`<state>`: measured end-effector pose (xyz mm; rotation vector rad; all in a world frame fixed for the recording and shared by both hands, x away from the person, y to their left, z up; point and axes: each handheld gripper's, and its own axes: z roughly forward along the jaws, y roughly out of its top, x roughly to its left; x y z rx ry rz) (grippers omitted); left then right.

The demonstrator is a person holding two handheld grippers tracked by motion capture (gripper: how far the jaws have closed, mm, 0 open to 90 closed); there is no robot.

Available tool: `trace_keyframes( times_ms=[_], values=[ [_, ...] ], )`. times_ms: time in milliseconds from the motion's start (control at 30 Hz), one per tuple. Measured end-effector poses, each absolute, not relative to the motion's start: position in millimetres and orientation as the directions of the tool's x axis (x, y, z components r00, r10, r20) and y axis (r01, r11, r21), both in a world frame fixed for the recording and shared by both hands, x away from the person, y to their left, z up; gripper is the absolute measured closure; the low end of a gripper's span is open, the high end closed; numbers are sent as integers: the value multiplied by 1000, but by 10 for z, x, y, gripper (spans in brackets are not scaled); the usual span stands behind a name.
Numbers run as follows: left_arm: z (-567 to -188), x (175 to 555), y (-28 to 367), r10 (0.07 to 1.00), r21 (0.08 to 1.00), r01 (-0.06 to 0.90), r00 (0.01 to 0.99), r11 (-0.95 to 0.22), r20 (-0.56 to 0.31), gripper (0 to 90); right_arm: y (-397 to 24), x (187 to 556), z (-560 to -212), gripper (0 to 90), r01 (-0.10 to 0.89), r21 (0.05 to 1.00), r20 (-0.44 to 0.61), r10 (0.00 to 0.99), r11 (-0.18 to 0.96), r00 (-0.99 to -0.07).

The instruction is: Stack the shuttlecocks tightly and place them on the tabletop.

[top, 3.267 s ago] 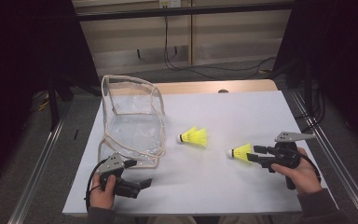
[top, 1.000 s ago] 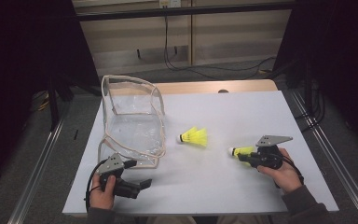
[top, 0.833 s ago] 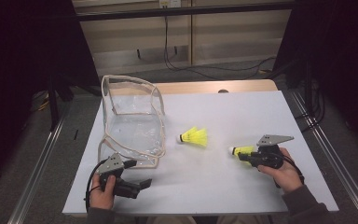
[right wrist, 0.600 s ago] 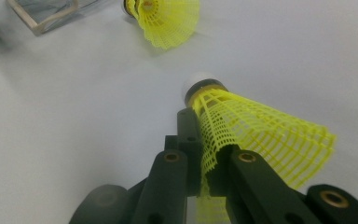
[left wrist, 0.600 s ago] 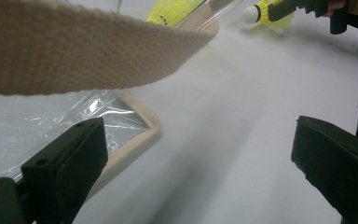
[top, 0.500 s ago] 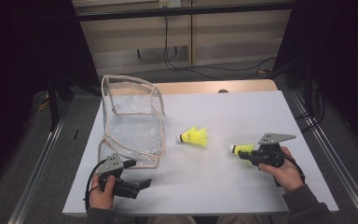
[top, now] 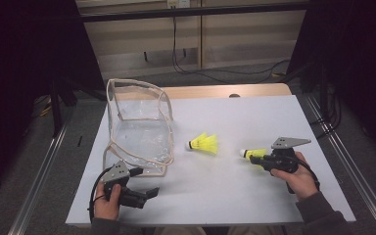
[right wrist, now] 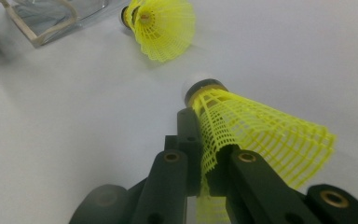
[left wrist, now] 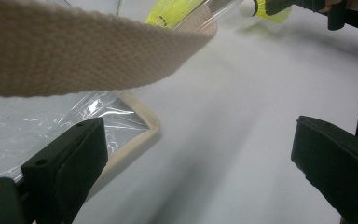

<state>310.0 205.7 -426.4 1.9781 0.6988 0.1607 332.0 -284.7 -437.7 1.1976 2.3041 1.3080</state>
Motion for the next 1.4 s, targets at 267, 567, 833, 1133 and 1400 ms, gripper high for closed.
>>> trace_keyframes(
  times_ms=[267,567,833,1133,1400],
  values=[
    [-4267,3101,2055,536,848,406,825,-341,-179,37,-2839,3350,-4380,874,540,800,182,750,263,-636],
    [-4264,3098,2057,538,848,407,824,-339,-180,37,-2796,3385,-4379,874,535,799,173,746,276,-643],
    [-4263,3098,2058,538,849,407,823,-338,-180,37,-2776,3413,-4384,874,530,800,165,746,282,-645],
    [-4263,3099,2056,538,847,405,824,-344,-176,37,-2700,3454,-4387,874,525,800,165,734,291,-659],
    [-4263,3098,2058,538,848,407,824,-341,-179,37,-2666,3481,-4397,874,524,800,166,732,292,-661]
  ],
)
